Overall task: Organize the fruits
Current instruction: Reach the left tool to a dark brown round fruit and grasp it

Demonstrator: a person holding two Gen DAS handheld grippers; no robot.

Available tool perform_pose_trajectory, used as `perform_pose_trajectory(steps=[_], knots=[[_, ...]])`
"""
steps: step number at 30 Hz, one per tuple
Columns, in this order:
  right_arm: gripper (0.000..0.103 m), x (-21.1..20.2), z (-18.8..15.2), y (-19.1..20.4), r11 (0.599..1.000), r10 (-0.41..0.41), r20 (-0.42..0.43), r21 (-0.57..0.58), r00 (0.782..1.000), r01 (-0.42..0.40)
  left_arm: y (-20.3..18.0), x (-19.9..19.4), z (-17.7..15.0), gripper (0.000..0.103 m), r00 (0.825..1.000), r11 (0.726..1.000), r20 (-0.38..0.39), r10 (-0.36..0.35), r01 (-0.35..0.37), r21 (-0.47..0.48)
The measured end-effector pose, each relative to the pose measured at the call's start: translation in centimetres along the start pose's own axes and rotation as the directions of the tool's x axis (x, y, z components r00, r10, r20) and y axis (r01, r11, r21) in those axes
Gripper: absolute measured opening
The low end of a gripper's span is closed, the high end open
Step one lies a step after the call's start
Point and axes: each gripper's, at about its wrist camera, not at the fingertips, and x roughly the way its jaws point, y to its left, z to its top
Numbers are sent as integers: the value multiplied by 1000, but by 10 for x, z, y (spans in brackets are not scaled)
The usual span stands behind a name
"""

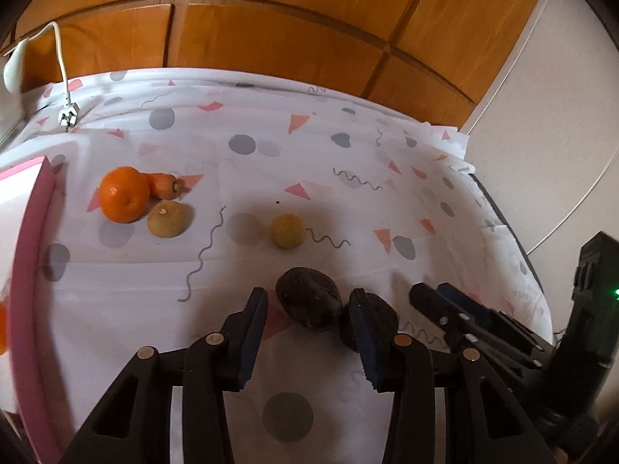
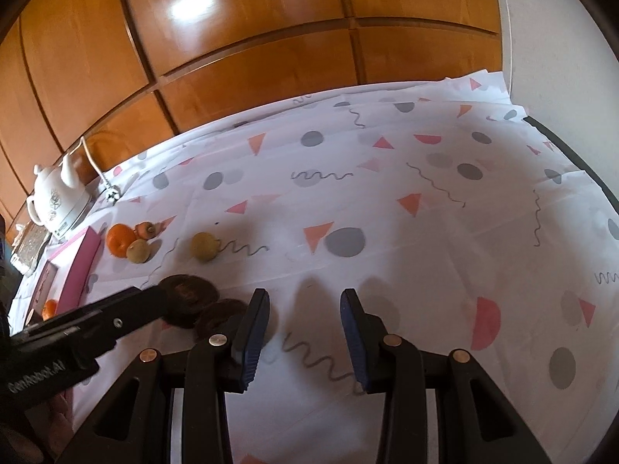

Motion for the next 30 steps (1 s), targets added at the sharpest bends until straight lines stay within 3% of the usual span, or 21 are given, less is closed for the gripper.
perform_pose_trajectory(steps=[8, 15, 17, 23, 28, 30], knots=[[38, 9, 2, -12, 999, -44, -3, 11, 999, 44, 1, 21, 1, 44, 1000, 1000, -14, 9, -9, -16], [38, 15, 3, -12, 998, -58, -8, 14, 998, 58, 0, 15, -4, 26, 999, 1000, 31, -12, 12, -10], [38, 15, 7, -5, 999, -33, -1, 2, 999, 33, 3, 5, -5, 24, 998, 1000, 59, 25, -25, -5], [38, 31, 18, 19, 998, 36, -31, -55, 999, -38, 20, -4, -10, 25, 996, 998, 75, 55, -53, -21], [38, 38, 21, 31, 995, 48, -36, -91, 998, -51, 18, 12, -7, 41, 995, 996, 42, 93, -93, -18], [37, 39, 23, 36, 991, 66, -42, -111, 997, -71, 17, 16, -8, 35, 996, 997, 34, 77, -76, -16]])
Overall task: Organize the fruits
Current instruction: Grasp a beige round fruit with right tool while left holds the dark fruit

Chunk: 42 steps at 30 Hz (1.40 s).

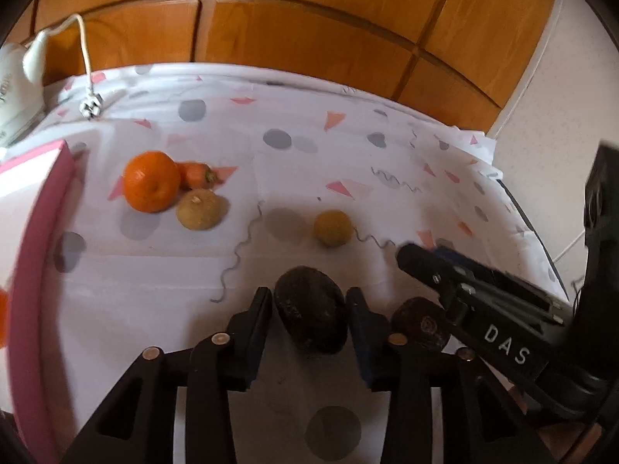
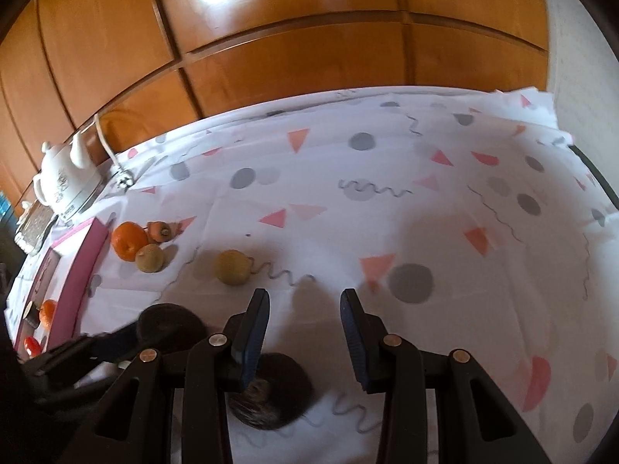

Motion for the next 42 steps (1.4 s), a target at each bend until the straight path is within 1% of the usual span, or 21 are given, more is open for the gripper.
perform_pose_trajectory(steps=[2, 4, 6, 7, 10, 11, 13, 16, 17, 18, 19, 24, 29, 35, 42], knots=[[37, 2, 3, 6, 999, 27, -7, -24, 1000, -28, -1, -3, -3, 32, 1000, 1000, 3, -10, 10, 10], [36, 6, 6, 11, 997, 65, -24, -38, 998, -65, 3, -9, -8, 32, 1000, 1000, 16, 2, -2, -3], [35, 11, 8, 18, 994, 90, -37, -58, 995, -92, 11, -16, -12, 32, 999, 999, 25, 24, -23, -25], [33, 14, 9, 21, 993, 99, -44, -66, 994, -102, 15, -19, -14, 32, 999, 999, 29, 33, -32, -34], [32, 22, 12, 31, 990, 108, -58, -87, 993, -112, 25, -28, -19, 33, 992, 994, 71, 104, -102, -39], [32, 26, 13, 35, 988, 112, -66, -98, 992, -118, 29, -28, -20, 33, 991, 993, 78, 110, -107, -43], [32, 33, 14, 42, 988, 93, -74, -113, 993, -101, 34, -27, -22, 34, 988, 992, 97, 120, -115, -51], [33, 44, 14, 51, 988, 37, -70, -147, 997, -47, 32, -22, -23, 33, 986, 990, 93, 141, -138, -29], [33, 47, 14, 53, 988, 33, -77, -149, 996, -44, 32, -21, -24, 33, 985, 990, 95, 143, -142, -25], [28, 48, 14, 54, 987, 22, -67, -156, 997, -32, 32, -21, -24, 33, 985, 989, 96, 145, -143, -23], [26, 49, 14, 55, 987, 3, -61, -163, 998, -13, 32, -20, -24, 33, 985, 989, 96, 144, -143, -23], [26, 51, 11, 61, 981, -32, -45, -193, 998, 23, 30, -19, -25, 33, 983, 987, 94, 159, -159, -4], [27, 52, 11, 58, 983, -19, -51, -181, 999, 10, 30, -19, -25, 33, 984, 988, 95, 152, -152, -5], [27, 51, 11, 63, 979, -44, -45, -202, 998, 34, 30, -20, -26, 33, 983, 988, 99, 152, -152, -3], [27, 51, 11, 62, 979, -42, -41, -202, 998, 33, 29, -20, -26, 33, 982, 987, 100, 159, -160, 4]])
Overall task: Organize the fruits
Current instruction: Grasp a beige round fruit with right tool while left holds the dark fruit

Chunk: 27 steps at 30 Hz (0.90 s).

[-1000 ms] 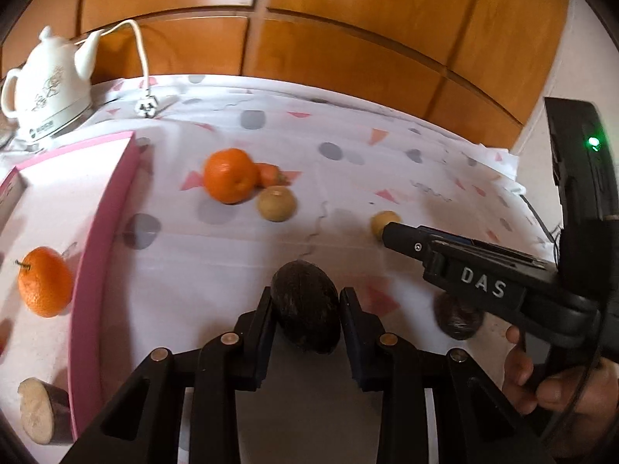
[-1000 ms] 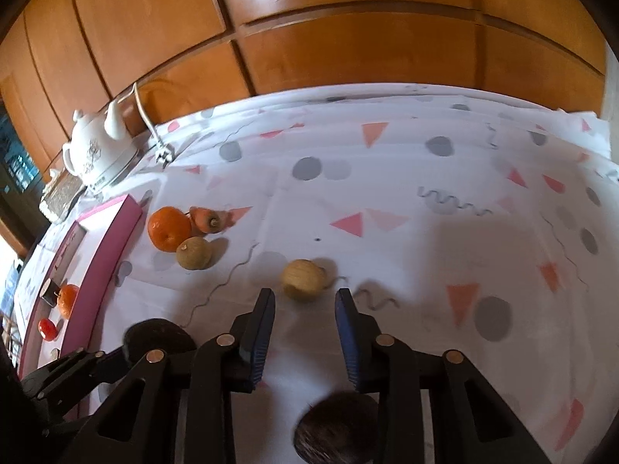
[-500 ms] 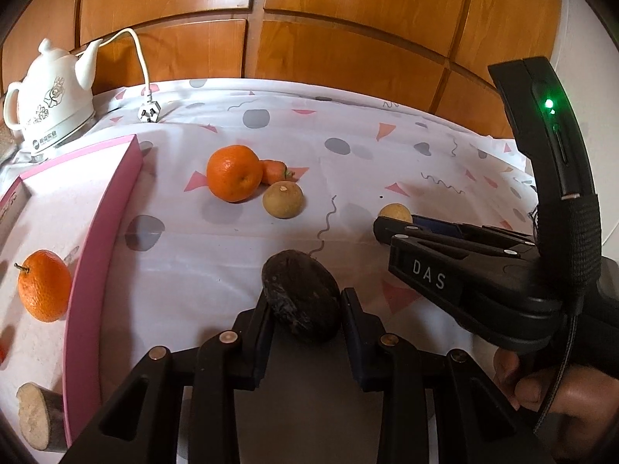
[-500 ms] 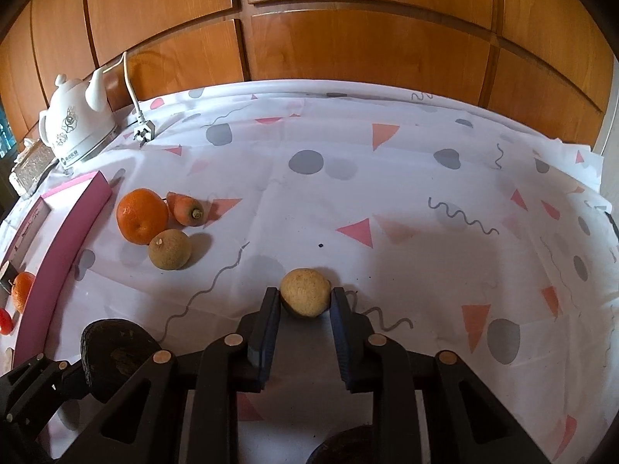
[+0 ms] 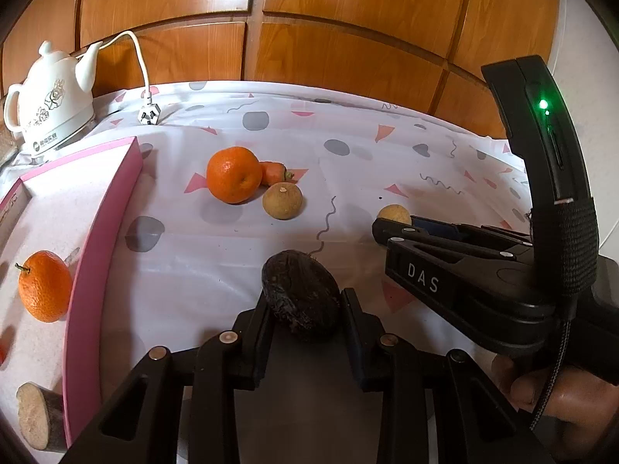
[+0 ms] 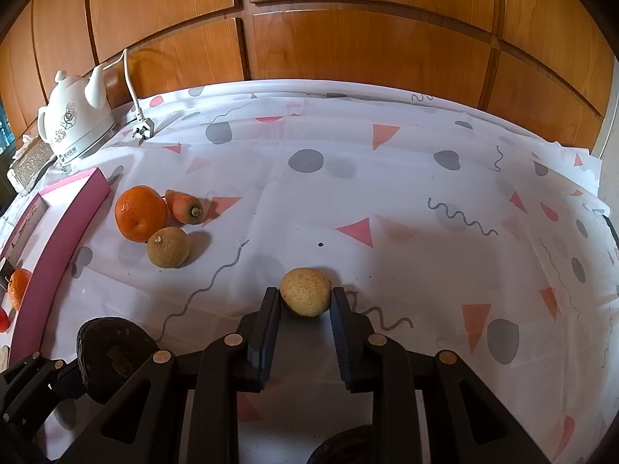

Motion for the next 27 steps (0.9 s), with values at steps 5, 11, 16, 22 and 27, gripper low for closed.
perform_pose_trajectory(steps=[5, 11, 16, 22, 27], knots=[[27, 0, 0, 0, 1000, 1, 2, 1, 1000, -1, 0, -1, 1, 33, 1000, 1000, -2, 0, 0, 1], [26, -1, -1, 0, 1000, -4, 7, -4, 1000, 4, 0, -5, 3, 33, 1000, 1000, -15, 5, -5, 2], [26, -1, 0, 1, 1000, -9, 9, -9, 1000, 9, 4, -21, 5, 33, 1000, 1000, -13, 13, -14, -18], [26, -1, 1, 3, 1000, -22, 2, -19, 1000, 22, 16, -56, 14, 33, 998, 998, 37, 52, -51, -32], [26, -5, 2, 5, 999, -29, 4, -33, 1000, 29, 35, -80, 16, 33, 993, 994, 65, 99, -96, -51]])
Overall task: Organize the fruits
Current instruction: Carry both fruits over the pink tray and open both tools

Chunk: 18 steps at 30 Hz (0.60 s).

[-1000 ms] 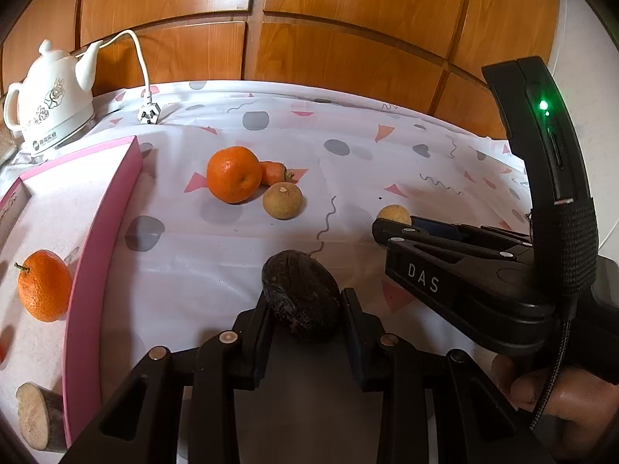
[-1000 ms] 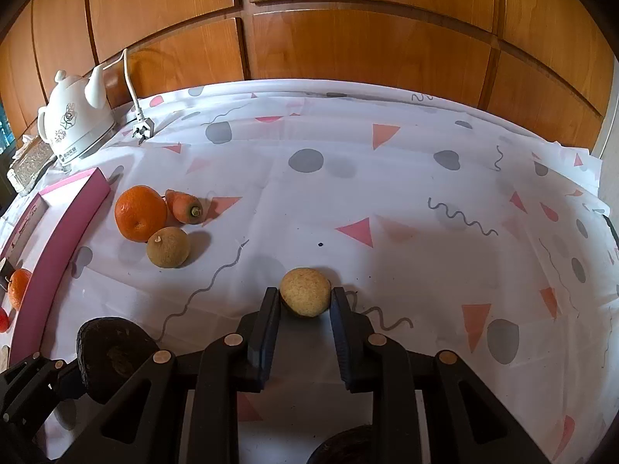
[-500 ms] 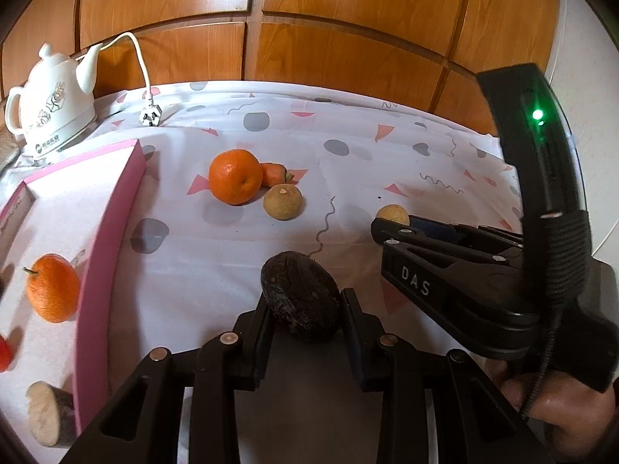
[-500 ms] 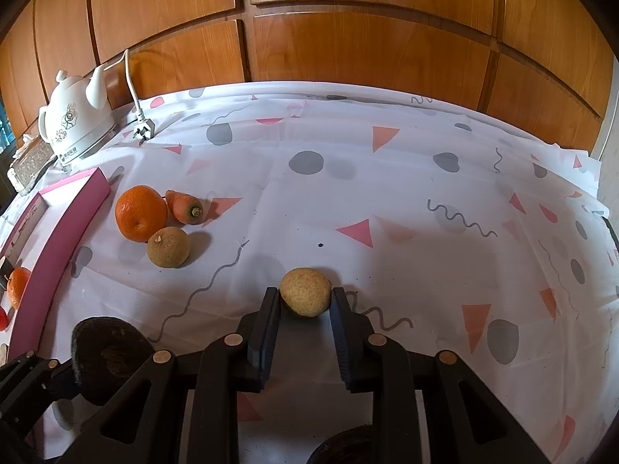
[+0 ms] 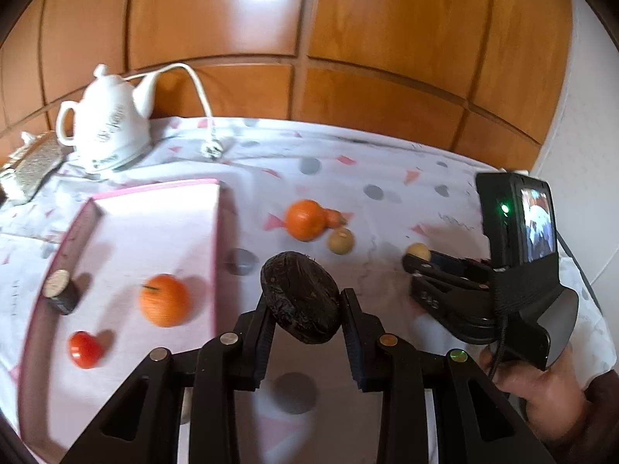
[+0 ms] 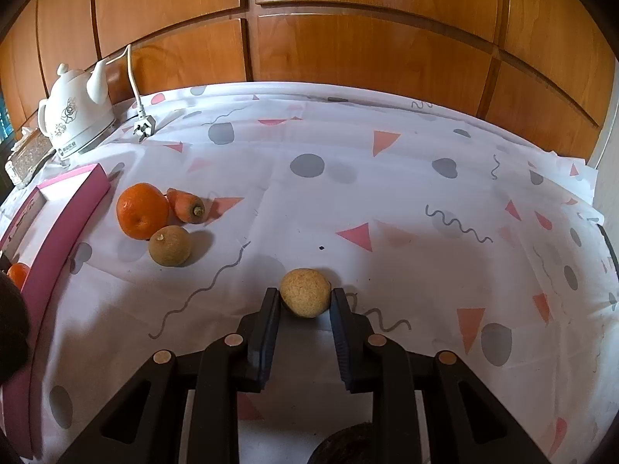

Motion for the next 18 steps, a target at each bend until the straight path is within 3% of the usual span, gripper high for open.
perform_pose_trajectory(steps=[3, 10, 18], knots=[[26, -7, 0, 7, 1000, 3, 19, -27, 1000, -2, 14, -10, 1, 33, 999, 999, 16, 31, -31, -11], [26, -35, -4, 36, 993, 109, 50, -45, 993, -107, 40, -22, 1, 33, 997, 996, 34, 76, -74, -50], [26, -66, -4, 84, 955, 288, 64, -96, 955, -282, 78, -30, 0, 33, 990, 984, 37, 140, -134, -120]])
